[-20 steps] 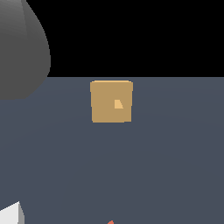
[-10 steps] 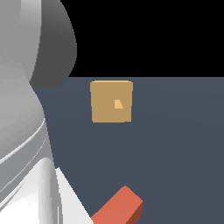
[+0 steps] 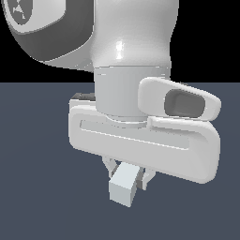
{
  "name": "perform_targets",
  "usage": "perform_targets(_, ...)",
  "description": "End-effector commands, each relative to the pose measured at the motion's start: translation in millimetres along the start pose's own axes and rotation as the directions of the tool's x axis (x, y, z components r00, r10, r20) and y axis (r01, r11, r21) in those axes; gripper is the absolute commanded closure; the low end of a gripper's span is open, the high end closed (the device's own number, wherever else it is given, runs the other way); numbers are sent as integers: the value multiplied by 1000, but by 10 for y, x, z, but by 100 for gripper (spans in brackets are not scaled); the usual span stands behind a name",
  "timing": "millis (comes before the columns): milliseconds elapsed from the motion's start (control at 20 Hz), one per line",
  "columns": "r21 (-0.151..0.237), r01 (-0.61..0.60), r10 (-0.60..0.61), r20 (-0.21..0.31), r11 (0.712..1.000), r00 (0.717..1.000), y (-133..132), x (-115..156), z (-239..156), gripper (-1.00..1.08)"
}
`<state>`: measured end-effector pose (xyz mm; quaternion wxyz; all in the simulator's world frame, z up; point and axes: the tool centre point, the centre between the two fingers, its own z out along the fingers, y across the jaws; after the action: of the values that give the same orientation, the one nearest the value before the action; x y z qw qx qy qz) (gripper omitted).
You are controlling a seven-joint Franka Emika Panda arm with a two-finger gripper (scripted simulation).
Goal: Insert the peg into the horizontal hole in a box.
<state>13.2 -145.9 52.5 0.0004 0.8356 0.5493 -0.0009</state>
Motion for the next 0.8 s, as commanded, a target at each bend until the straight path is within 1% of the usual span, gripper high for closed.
perform_targets(0,-2,108,-108,0,994,994,-34,403,-85,108)
perform_targets(200,-2,266,-266,0,964,964,-185,986,-197,108)
perform_targets(350,-2,350,-350,-1,937,937,-314,1295,-257,108)
perform_targets(450,-2,388,-388,-1,922,922,-382,1429,-284,108)
perform_targets(550,-1,410,-410,-1,912,912,-428,1509,-301,108)
perform_targets(750,-1,417,-417,-1,909,909,-443,1535,-306,108)
